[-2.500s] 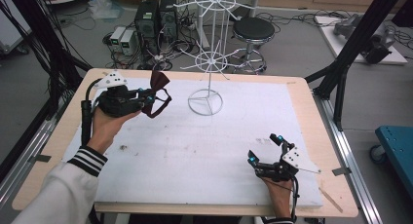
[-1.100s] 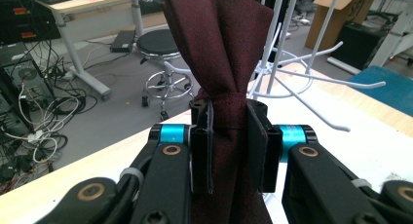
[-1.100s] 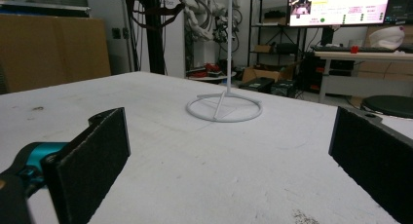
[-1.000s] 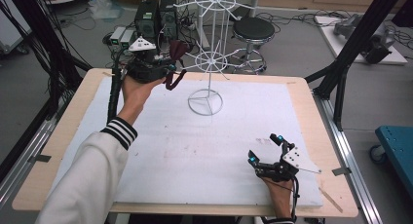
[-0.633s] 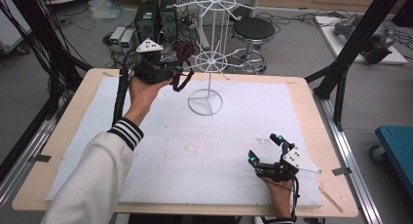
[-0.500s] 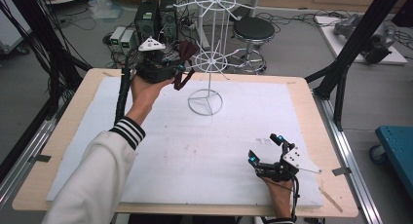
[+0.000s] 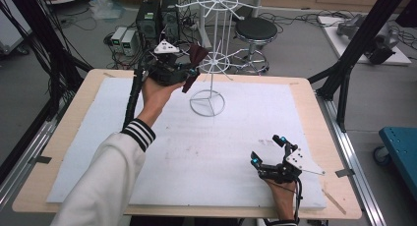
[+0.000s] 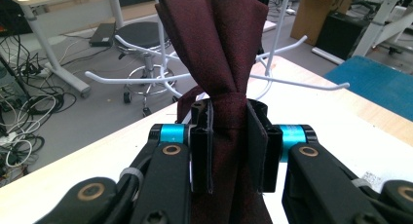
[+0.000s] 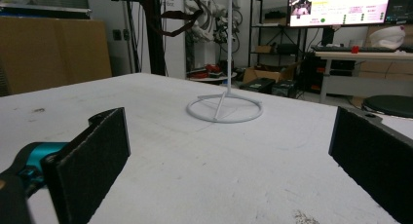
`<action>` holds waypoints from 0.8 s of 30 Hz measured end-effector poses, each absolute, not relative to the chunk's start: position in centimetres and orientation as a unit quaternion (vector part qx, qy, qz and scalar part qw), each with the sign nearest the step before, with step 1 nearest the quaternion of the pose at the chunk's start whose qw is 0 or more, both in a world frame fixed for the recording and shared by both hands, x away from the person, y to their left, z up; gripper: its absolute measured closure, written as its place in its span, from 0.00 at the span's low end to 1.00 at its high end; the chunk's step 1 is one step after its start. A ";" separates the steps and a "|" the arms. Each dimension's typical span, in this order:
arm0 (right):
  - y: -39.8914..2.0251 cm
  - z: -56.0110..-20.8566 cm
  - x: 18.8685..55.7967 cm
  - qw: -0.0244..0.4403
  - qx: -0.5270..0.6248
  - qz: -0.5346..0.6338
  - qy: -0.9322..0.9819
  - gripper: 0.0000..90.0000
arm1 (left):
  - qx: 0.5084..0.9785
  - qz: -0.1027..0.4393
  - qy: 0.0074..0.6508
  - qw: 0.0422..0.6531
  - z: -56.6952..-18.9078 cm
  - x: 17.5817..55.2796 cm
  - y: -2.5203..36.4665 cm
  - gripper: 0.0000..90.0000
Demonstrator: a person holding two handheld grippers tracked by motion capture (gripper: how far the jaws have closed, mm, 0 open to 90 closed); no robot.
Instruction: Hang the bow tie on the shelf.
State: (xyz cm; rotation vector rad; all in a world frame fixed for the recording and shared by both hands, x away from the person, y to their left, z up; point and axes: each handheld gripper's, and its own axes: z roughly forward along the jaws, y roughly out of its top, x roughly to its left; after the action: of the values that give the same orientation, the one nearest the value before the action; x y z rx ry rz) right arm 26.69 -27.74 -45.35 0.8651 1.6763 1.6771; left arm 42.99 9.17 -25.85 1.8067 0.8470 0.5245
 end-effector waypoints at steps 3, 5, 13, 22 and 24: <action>-27.7 -45.3 26.7 0.303 0.327 0.632 0.633 0.01 | 0.754 0.216 0.354 0.509 -26.2 43.0 9.1 0.82; -27.7 -45.3 26.7 0.303 0.327 0.632 0.633 0.01 | 0.753 0.215 0.356 0.510 -26.4 42.9 9.1 0.82; -27.8 -45.3 26.7 0.304 0.328 0.632 0.633 0.01 | 0.756 0.218 0.352 0.507 -26.4 42.8 8.9 0.80; -27.8 -45.4 26.7 0.304 0.328 0.633 0.632 0.01 | 0.754 0.255 0.302 0.524 -25.8 41.8 9.1 0.48; -27.8 -45.4 26.7 0.305 0.328 0.632 0.632 0.01 | 0.741 0.292 0.275 0.538 -25.7 41.1 9.2 0.32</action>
State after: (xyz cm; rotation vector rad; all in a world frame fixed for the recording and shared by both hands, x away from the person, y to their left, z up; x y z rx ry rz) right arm 26.67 -27.75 -45.36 0.8677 1.6750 1.6750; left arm 41.08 9.25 -25.66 1.7638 0.6539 0.6955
